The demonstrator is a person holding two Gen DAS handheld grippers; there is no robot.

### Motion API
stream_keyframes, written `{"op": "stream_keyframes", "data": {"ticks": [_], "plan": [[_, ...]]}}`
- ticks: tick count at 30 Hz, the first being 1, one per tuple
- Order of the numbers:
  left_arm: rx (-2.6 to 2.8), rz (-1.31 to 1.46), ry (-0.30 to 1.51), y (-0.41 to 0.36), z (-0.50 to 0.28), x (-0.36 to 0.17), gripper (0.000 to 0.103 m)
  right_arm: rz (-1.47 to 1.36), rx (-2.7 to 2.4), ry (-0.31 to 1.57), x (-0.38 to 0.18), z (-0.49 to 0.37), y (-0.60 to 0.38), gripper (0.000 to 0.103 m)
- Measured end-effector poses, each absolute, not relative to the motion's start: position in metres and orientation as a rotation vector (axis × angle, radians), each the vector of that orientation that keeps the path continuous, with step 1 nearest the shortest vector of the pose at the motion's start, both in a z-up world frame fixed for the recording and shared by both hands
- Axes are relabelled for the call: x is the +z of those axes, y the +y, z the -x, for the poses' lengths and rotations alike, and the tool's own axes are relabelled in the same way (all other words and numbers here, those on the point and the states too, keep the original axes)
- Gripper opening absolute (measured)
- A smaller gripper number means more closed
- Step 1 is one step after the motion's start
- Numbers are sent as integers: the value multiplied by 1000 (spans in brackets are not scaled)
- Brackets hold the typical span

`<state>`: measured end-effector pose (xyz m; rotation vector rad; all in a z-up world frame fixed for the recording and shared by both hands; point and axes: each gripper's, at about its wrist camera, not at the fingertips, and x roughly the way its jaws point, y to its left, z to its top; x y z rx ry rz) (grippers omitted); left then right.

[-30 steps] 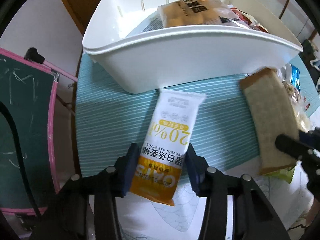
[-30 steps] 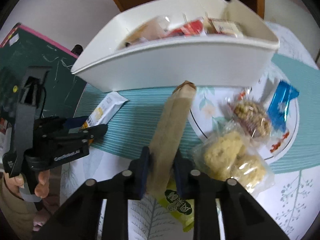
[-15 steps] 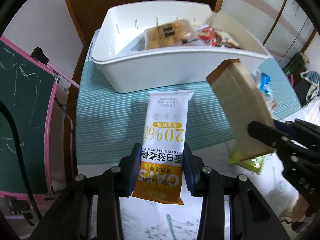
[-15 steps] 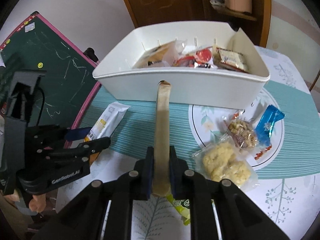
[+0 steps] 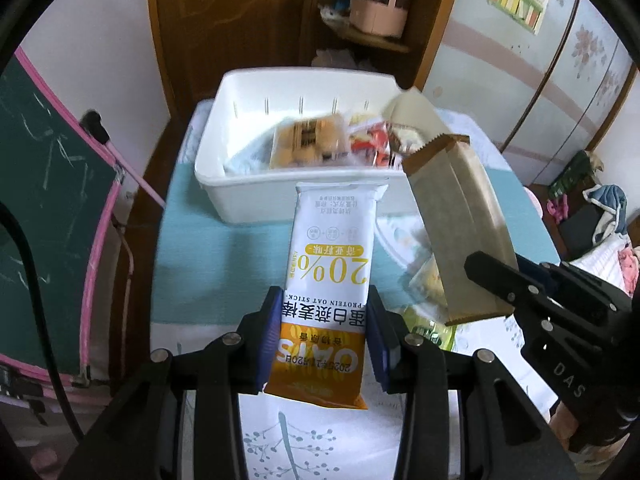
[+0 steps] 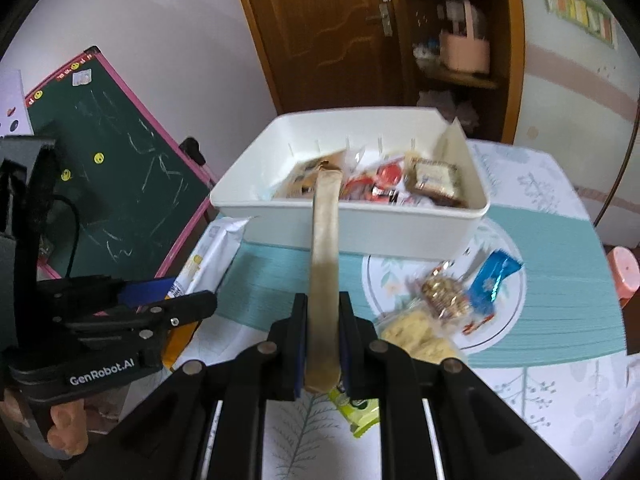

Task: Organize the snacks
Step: 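Carry both items over the white tray and open both grippers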

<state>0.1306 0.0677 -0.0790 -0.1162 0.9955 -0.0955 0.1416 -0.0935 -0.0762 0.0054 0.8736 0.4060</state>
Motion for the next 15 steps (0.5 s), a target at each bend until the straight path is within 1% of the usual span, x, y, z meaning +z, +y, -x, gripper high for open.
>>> {"op": "stream_keyframes", "data": {"ticks": [5,9,15], "plan": [[-54,101,922,63,-142,-49,38,-12,395,791,-55,-140,-102,14],[5,77,823,62,-156,-12,38,-30,390,713,-31,-145,-108,14],[61,33,705,56,-180,37,38,-39,374,578,15,-168,-113,14]]}}
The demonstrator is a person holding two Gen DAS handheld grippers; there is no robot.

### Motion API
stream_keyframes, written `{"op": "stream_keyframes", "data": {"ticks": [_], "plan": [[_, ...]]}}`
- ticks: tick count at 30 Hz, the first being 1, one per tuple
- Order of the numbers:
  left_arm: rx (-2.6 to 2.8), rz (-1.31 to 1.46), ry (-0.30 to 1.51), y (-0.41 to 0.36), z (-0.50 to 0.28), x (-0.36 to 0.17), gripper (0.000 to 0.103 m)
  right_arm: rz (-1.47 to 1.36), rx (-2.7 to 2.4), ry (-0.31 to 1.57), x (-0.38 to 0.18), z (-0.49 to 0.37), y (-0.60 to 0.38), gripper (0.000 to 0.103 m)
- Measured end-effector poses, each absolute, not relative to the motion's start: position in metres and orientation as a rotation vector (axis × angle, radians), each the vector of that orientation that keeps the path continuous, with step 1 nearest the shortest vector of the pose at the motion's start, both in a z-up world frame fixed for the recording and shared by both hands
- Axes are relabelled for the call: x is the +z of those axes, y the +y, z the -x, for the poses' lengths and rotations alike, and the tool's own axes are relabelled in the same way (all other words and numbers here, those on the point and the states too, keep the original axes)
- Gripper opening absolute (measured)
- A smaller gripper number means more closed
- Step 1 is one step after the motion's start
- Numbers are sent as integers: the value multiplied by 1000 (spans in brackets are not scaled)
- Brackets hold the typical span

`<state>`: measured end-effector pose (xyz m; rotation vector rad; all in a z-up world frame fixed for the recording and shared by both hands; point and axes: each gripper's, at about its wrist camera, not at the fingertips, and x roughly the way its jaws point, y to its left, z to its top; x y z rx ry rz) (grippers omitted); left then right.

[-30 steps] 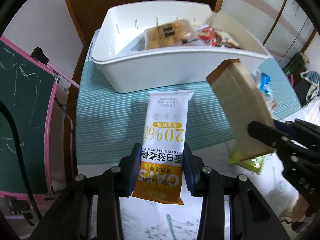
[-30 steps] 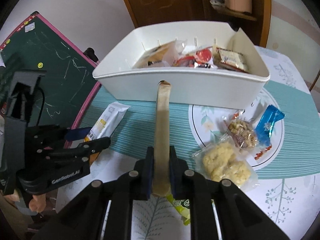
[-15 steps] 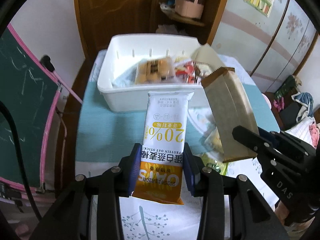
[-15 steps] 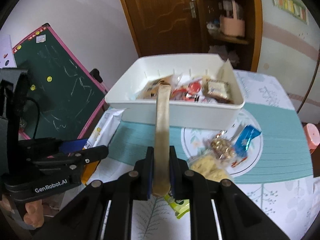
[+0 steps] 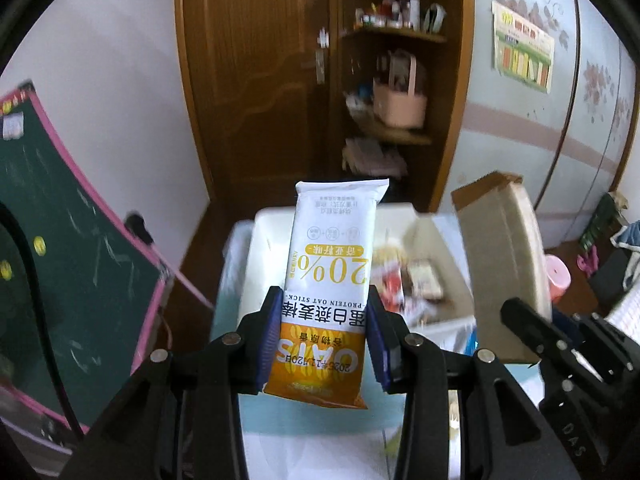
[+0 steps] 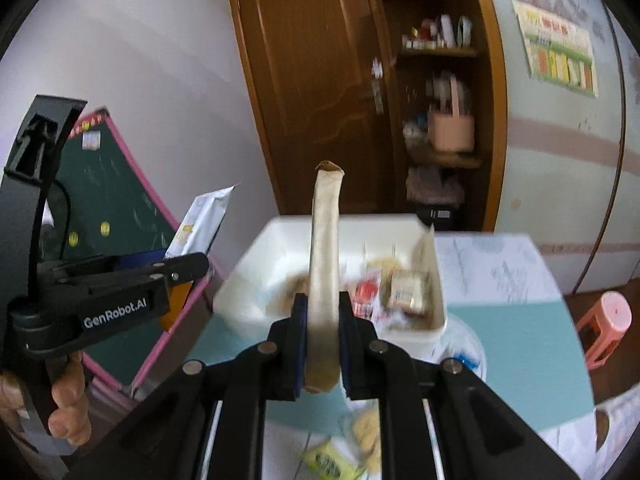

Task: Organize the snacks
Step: 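Carry both items over the white tray and open both grippers, then withdraw both grippers from the tray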

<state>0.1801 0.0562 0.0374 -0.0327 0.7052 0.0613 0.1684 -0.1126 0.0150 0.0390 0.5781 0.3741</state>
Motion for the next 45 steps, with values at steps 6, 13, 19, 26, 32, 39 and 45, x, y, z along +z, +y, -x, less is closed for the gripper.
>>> {"op": "stream_keyframes", "data": {"ticks": [6,13,19,26,32,39,45], "plan": [[131,7,616,58,-218,77,38,-34,341,469,57,-202,-111,14],[192,0,700,60,-281,50,38,-32,301,487,62,-255,-106,14],[280,6,794,72,-320,-6,41,-32,273,639,14,-300,-104,14],[241,39,942,78,-336,-63,98,78,284,838,-48,-320,-91,24],[241,60,984,78,-325,-82,98,75,252,811,-53,-302,-100,59],[247,90,912,77,-299,-56,98,81,238,801,-46,-288,-99,59],[233,61,855,64,-281,-32,98,58,260,779,-33,-271,-100,59]]}}
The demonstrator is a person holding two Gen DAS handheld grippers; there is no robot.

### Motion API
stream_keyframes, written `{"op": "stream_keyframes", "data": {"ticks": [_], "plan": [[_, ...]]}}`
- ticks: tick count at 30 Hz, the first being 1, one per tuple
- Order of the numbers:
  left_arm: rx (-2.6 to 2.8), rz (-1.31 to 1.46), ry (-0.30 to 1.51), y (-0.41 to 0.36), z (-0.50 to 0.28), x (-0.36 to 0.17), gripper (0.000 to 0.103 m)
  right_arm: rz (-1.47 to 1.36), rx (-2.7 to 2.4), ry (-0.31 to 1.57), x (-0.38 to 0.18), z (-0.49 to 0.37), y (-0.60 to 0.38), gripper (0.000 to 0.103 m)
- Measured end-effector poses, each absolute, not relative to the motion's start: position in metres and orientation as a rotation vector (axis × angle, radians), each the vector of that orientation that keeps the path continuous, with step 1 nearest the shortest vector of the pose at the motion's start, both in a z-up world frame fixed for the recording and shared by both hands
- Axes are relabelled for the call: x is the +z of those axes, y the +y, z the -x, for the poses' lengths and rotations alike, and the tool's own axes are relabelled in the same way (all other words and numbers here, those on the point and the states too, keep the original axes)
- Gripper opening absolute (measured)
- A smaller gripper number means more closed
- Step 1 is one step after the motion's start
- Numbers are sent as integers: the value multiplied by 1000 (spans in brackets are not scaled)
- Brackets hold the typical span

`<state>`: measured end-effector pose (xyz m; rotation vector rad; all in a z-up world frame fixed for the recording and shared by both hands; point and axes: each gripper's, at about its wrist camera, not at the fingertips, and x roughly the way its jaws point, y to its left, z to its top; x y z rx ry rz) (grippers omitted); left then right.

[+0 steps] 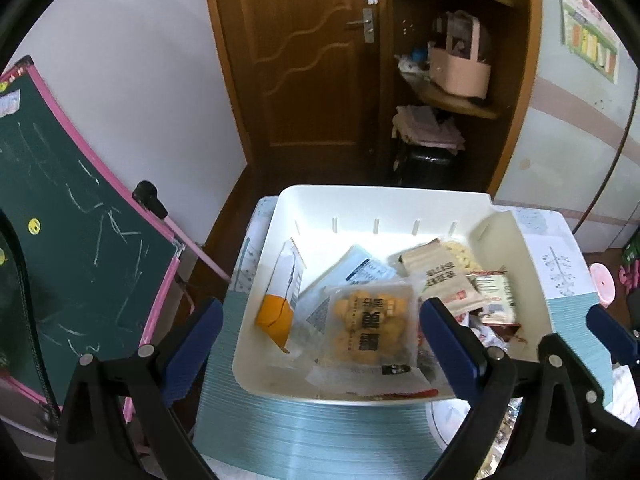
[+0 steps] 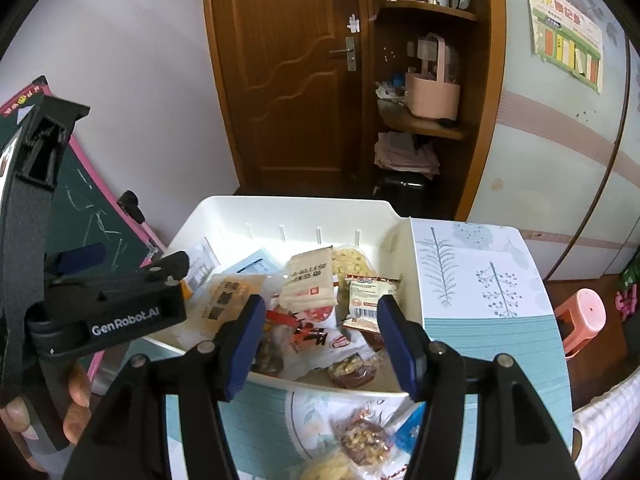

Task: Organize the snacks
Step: 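Withdraw both grippers from the tray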

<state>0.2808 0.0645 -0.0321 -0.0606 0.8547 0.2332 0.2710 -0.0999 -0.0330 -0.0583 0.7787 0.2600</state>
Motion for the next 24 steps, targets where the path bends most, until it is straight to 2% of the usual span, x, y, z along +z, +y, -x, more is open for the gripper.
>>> {"op": "stream_keyframes", "data": {"ticks": [24], "plan": [[132,135,728,9,-177,21,98,-19,169,699,-2,-181,-173,59]]}}
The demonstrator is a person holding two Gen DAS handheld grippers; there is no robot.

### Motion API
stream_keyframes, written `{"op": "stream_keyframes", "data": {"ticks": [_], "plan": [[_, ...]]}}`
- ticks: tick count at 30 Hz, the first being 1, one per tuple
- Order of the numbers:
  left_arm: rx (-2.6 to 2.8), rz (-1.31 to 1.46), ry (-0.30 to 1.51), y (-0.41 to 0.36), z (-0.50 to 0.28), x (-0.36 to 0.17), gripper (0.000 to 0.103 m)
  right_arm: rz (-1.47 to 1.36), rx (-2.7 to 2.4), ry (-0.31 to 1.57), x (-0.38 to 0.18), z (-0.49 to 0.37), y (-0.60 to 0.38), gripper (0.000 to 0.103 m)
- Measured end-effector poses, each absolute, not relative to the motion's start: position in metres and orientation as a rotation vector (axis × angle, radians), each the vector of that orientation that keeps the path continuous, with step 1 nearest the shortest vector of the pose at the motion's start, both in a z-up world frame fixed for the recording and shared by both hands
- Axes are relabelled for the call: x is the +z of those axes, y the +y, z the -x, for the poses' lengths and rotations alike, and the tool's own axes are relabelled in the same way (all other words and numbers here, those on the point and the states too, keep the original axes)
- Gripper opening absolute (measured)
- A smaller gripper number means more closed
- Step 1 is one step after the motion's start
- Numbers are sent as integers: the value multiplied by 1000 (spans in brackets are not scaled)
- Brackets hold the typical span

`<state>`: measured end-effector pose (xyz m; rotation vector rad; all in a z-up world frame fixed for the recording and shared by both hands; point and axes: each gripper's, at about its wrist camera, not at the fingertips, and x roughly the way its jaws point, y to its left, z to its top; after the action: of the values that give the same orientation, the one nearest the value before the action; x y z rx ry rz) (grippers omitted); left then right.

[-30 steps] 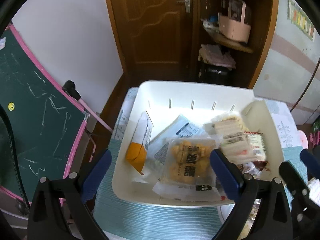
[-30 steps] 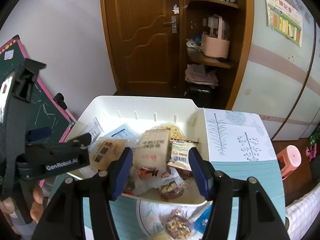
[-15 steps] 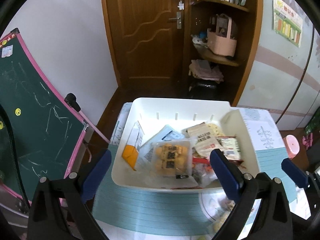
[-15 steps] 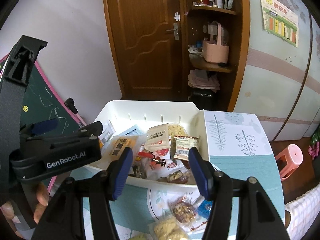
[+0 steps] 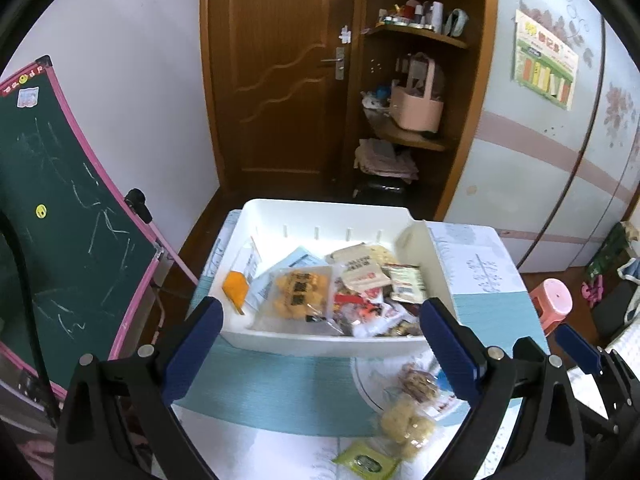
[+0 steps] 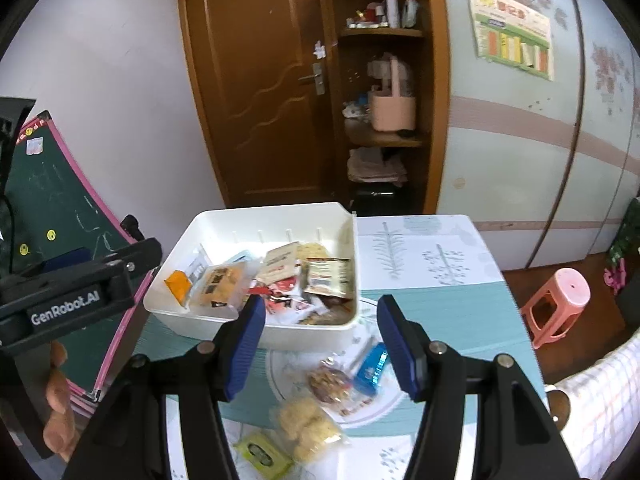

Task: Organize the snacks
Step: 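Withdraw both grippers from the tray, then move both grippers toward the green pack and clear puff bag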

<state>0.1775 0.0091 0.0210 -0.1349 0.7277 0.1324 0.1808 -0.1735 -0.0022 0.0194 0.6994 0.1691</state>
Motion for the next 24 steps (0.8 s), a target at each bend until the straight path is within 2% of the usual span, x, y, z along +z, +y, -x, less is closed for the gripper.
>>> {"op": "stream_keyframes", "data": {"ticks": [11,24], "plan": [[103,83,738,-33,-133,-8,98,0,103,672,-8,-140,-205,59],[113,7,872,-50,-121,-73,98,76,62,782,-64,-121,-214,59]]}}
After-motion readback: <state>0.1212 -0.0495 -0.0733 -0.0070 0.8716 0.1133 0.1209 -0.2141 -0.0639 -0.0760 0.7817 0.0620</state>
